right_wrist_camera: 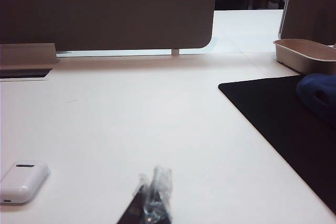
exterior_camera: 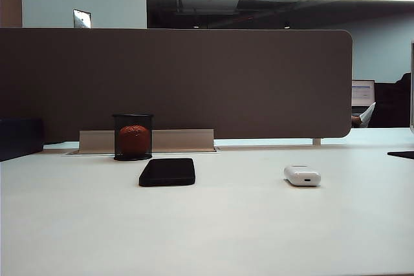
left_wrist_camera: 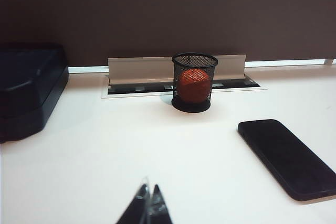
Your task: Find the wireless headphone case on the desktop and place it on the left side of the phone.
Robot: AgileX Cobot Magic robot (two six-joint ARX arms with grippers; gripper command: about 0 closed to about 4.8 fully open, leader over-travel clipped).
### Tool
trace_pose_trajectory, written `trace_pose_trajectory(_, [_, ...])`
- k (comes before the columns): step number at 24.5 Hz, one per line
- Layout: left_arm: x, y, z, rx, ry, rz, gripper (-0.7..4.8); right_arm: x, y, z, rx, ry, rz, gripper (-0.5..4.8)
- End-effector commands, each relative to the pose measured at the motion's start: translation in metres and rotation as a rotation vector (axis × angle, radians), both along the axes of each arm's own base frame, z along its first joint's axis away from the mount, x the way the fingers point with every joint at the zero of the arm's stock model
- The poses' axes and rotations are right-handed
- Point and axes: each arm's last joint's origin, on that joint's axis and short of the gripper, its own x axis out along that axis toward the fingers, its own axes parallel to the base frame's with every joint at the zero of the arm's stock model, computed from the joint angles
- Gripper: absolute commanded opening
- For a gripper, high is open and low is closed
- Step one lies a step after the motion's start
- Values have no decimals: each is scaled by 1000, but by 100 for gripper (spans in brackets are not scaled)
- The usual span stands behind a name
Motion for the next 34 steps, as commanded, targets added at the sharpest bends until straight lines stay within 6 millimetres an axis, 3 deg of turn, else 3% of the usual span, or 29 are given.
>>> trace_pose_trajectory(1, [0, 0, 1, -3, -10, 6, -5, 0, 0, 2, -2, -19, -3, -6])
trace_pose_trajectory(15, [0, 0, 4, -4, -33, 5, -5, 0, 0, 5, -2, -36, 4, -6])
trace_pose_trajectory(18, [0, 0, 4, -5, -34, 1, -5, -2, 0, 13, 23, -57, 5, -6])
trace_pose_trajectory(29, [-1, -4, 4, 2, -34, -157, -5, -31, 1, 79, 22, -78, 5, -6])
trace_pose_trajectory(34, [-2, -5, 4, 4, -34, -194, -5, -59, 1, 120, 23, -91, 5, -6])
